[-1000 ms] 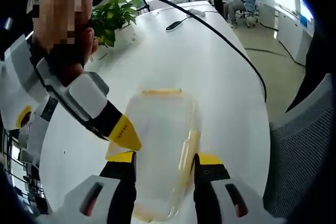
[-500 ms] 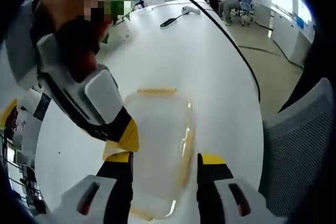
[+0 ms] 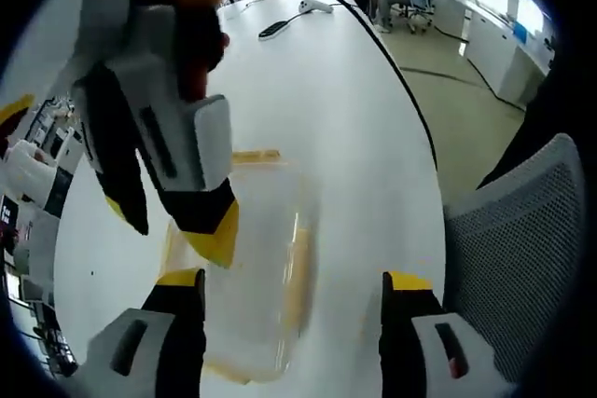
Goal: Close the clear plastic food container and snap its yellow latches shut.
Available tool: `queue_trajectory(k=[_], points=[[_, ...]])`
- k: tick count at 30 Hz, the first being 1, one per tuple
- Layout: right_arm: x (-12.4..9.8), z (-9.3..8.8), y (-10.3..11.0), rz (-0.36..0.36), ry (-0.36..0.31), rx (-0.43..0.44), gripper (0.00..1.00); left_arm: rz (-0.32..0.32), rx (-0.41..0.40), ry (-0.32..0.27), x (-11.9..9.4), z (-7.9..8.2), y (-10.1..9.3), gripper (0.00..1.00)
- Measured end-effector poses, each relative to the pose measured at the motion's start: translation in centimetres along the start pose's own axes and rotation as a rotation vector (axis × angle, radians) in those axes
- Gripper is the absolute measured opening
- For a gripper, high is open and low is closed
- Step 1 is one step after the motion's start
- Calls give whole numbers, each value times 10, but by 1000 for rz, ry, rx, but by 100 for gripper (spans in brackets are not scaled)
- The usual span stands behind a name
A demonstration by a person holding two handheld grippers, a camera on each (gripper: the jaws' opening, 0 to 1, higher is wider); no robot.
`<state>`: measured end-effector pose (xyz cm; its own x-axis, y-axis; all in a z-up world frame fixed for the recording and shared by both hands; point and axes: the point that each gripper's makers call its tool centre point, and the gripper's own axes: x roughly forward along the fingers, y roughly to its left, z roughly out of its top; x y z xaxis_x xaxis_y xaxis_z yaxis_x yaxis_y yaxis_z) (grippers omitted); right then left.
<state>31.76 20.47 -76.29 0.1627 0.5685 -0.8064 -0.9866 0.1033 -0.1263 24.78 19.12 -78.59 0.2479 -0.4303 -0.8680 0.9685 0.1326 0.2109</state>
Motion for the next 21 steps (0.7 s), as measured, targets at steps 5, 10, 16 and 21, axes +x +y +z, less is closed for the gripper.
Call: queue_trajectory(k=[5, 10, 16, 21], points=[[-6, 1, 11, 18, -31, 6, 58, -14, -7, 13, 1, -4, -1, 94], [-10, -3, 18, 43, -12, 6, 67, -28, 4, 26, -4, -9, 1, 98], [-14, -19, 21, 50, 59, -50, 84, -42, -10, 69, -8, -21, 17, 99], [-13, -29, 23, 56, 91, -36, 84, -40, 0, 99, -9, -32, 29, 99]])
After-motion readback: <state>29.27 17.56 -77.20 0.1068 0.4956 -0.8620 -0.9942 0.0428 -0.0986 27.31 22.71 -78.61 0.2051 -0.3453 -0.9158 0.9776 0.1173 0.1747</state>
